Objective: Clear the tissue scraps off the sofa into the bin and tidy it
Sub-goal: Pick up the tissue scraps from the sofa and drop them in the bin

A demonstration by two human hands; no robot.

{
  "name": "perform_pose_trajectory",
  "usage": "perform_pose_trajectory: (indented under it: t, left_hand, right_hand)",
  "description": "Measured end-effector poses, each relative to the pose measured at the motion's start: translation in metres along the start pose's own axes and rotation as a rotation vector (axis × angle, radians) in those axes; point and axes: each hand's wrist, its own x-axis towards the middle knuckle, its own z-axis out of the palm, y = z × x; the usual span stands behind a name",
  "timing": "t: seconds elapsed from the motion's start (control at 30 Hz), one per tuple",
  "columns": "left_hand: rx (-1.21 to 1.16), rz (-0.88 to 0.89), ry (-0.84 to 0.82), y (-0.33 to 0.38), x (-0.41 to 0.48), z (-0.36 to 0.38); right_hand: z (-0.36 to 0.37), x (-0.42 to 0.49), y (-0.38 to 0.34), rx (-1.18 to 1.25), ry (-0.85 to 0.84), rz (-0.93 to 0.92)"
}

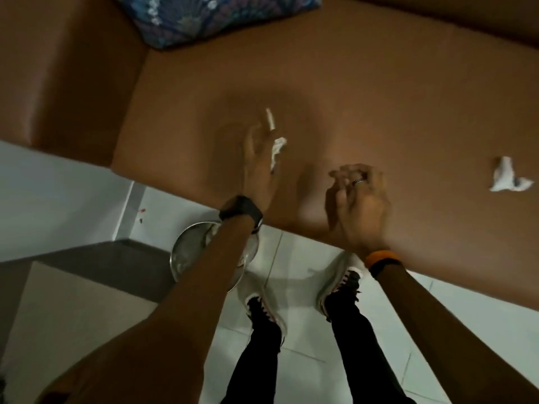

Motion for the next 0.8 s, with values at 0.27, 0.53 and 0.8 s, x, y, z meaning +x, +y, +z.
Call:
perform_pose_trajectory:
  t: [0.27, 0.53, 0.8]
  left_hand:
    - [0.087, -0.074, -0.026, 0.091, 0.026, 0.070]
    - [-0.093, 0.040, -0.214, 0.186, 0.017, 0.147]
    - [-0.189, -0.010, -0.131, 0.159, -0.031, 0.121]
  right_hand:
    - [-0.091, 0.043, 0.155, -0.174, 0.130, 0.280]
    - [-0.120, 0.055, 0.222, -0.113, 0.066, 0.475]
    - [-0.072, 0.017, 0.135, 0.162, 0.026, 0.280]
